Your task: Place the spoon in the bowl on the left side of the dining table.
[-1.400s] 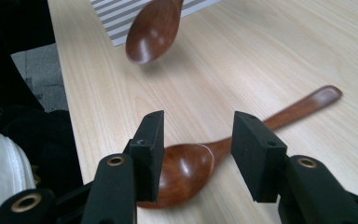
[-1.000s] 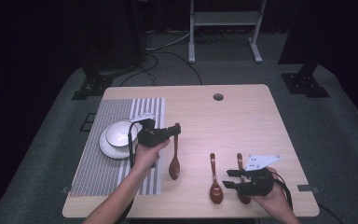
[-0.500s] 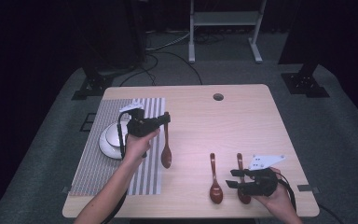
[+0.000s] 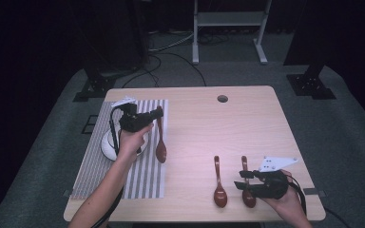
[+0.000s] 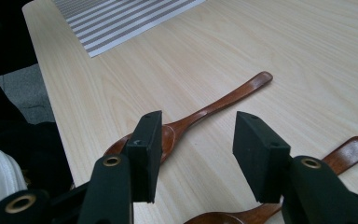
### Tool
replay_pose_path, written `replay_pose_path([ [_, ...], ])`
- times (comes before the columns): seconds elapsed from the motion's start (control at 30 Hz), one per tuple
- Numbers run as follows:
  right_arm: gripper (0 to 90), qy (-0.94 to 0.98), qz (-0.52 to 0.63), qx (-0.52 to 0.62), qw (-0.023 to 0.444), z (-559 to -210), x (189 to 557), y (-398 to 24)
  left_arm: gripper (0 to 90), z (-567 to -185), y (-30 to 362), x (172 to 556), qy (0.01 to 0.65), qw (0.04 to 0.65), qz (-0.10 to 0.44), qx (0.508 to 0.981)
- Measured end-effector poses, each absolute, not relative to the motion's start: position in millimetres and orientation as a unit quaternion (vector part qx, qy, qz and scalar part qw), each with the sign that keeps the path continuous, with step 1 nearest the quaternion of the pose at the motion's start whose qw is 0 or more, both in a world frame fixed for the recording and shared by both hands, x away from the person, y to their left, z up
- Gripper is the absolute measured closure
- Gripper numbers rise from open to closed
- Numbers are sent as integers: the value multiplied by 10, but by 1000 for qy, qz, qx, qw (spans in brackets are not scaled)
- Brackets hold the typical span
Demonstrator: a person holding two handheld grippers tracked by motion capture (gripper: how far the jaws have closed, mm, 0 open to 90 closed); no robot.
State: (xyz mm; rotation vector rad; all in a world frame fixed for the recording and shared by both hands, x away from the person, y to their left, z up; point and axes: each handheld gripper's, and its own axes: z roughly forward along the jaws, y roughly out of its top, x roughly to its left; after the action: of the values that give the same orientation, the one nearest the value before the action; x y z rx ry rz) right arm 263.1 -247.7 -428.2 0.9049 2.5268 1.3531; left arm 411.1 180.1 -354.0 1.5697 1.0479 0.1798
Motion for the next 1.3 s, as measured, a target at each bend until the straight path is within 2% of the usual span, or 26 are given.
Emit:
replay_pose_path([
  [0.6,510,834,451,307,79,-4208,2608,-2561,840,-3339,2061,4223,466,580,115,659],
  [1.3,510,835,450,307,83,-4196,2607,-2557,840,-3277,2590,4315,513,576,148,619],
])
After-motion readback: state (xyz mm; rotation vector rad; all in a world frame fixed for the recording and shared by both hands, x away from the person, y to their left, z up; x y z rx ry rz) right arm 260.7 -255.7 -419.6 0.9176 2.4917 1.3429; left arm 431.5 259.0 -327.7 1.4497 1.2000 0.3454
